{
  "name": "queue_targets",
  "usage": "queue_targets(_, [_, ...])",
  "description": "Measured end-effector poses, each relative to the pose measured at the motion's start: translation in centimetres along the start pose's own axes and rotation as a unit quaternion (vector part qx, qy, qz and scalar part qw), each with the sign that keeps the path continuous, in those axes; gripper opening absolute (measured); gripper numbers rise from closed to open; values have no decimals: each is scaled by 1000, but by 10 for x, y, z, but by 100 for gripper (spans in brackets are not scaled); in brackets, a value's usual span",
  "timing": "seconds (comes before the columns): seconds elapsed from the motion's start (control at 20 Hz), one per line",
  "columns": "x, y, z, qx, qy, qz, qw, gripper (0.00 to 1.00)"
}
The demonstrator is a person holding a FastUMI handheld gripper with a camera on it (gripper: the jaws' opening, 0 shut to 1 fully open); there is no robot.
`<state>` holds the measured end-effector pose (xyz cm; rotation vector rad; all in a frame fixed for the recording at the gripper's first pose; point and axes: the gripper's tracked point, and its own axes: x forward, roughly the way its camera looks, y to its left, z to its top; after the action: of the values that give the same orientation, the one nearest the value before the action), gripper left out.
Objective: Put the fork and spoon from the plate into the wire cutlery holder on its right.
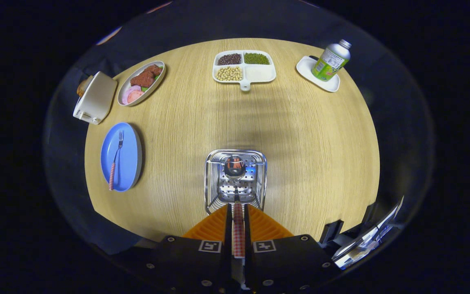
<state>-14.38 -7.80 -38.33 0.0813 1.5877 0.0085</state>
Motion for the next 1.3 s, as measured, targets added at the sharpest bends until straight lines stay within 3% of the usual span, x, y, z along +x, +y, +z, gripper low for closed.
queue_targets(0.2, [-17,11,24,23,-81,13,996,26])
queue_targets(0.35, [-37,29,44,32,-155,28,987,44])
queue_targets(0.55, [-66,45,73,33,-258,24,965,73])
queue_targets(0.65, [-86,49,89,29,-320,6,947,81])
queue_targets(0.8, [-115,52,110,17,-410,-38,911,85])
queue_targets(0.95, [-144,76,117,4,-468,-46,883,88])
queue_targets(1.15, [-158,120,126,-14,-509,-33,860,89])
queue_targets(1.3, [-162,157,129,-29,-522,-18,852,89])
